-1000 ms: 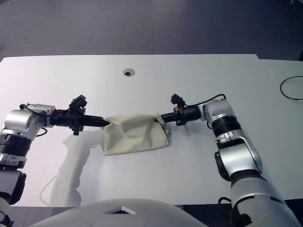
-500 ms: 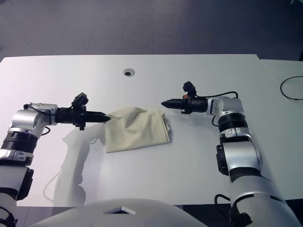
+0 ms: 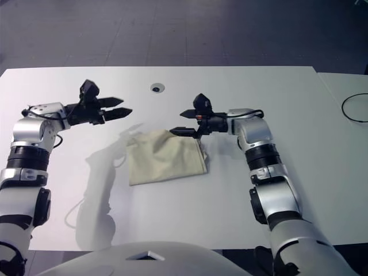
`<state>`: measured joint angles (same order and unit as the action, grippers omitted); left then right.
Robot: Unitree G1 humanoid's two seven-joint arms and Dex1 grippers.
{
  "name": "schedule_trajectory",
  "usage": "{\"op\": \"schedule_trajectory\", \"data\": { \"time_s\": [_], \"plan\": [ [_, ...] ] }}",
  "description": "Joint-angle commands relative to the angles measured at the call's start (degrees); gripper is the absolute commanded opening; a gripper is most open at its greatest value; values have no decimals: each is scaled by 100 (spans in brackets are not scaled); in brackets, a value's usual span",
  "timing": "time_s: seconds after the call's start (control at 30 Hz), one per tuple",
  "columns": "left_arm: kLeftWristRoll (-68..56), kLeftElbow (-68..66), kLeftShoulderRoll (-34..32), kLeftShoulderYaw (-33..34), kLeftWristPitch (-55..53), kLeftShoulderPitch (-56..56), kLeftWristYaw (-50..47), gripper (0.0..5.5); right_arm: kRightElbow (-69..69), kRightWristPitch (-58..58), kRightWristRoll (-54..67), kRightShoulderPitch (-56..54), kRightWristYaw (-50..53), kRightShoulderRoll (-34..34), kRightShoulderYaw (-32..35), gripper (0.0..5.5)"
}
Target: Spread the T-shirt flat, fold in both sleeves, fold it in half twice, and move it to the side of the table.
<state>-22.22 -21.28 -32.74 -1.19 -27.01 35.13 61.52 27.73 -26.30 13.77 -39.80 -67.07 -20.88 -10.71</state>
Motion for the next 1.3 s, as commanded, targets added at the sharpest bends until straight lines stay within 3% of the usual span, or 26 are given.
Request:
{"op": "schedule_trajectory", "data": {
  "time_s": [0.03, 0.17, 0.3, 0.57, 0.83, 1.03, 1.3],
  "plan": [
    [-972, 2508, 14, -226, -842, -1014, 368, 410, -32, 109, 85, 124, -459, -3, -135, 540],
    [-1593, 3524, -208, -541, -1268, -1530, 945, 462, -245, -302, 363, 263, -1146, -158, -245, 540],
    [-1466, 3286, -135, -748, -1255, -1615, 934, 537, -361, -476, 417, 434, -1512, -260, -374, 540],
    [-629, 1622, 674, -1230, -653, -1304, 385, 539, -38, -228, 77, 884, -1443, -262, -655, 540],
    [191, 478, 701, -1408, -41, -1358, 205, 539, 113, -52, -39, 1040, -1454, -363, -701, 540],
    [-72, 623, 845, -978, -143, -1286, 64, 539, -333, -121, 110, 960, -1587, -431, -665, 540],
    [-1986, 2350, 668, 426, -1442, -1164, 13, 539, -936, -219, 373, 462, -1296, -50, -518, 540]
  ]
}}
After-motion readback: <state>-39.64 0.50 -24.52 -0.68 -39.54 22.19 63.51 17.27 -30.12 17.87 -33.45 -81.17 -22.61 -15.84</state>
